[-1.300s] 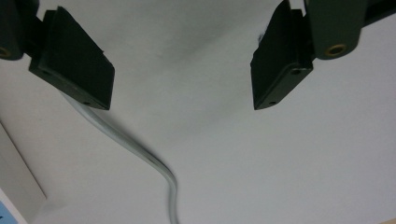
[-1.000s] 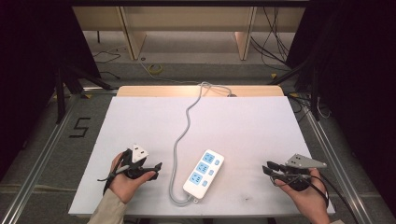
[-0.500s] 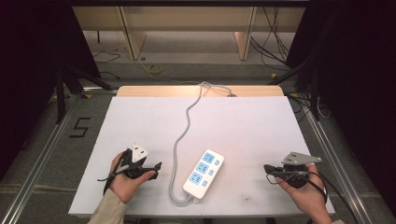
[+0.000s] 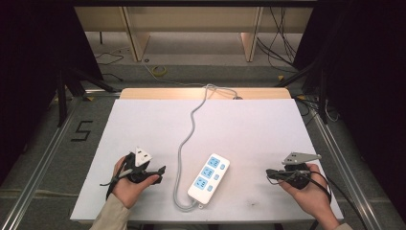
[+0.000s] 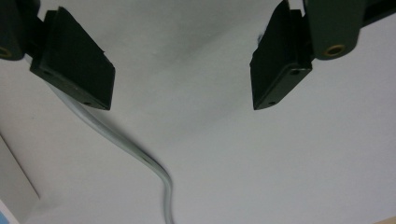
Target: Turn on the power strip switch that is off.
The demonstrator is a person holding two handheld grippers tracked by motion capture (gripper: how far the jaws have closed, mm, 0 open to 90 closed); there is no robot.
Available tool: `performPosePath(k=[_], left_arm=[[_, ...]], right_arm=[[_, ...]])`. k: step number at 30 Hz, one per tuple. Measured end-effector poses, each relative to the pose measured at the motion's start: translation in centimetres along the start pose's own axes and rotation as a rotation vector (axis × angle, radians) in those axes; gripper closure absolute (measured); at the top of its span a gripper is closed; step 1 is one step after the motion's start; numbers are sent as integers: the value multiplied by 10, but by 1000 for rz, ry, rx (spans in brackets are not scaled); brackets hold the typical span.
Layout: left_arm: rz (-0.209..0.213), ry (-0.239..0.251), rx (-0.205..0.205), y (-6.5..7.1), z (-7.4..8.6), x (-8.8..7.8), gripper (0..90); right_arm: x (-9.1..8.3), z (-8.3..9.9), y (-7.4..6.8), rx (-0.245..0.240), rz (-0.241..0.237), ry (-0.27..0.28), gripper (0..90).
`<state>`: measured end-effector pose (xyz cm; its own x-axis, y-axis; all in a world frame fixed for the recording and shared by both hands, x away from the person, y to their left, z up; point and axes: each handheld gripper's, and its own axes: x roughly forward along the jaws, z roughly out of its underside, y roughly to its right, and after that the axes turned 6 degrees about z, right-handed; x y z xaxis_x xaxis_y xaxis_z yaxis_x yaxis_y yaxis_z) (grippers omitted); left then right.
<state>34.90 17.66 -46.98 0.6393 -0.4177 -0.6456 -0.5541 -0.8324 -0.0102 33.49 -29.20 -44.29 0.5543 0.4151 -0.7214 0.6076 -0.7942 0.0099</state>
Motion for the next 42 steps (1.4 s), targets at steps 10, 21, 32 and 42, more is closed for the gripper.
performPosePath(k=[10, 21, 32, 42], left_arm=[[0, 4, 0, 0, 0, 1, 218], [-2, 0, 3, 1, 0, 1, 218], [-2, -2, 5, 1, 0, 1, 218], [-1, -2, 8, 2, 0, 1, 218]], right_arm=[[4, -9, -3, -8, -9, -28, 900], [7, -17, -7, -10, -15, -38, 900], [11, -24, -10, -9, -28, -63, 900], [16, -34, -16, -24, -41, -71, 900]])
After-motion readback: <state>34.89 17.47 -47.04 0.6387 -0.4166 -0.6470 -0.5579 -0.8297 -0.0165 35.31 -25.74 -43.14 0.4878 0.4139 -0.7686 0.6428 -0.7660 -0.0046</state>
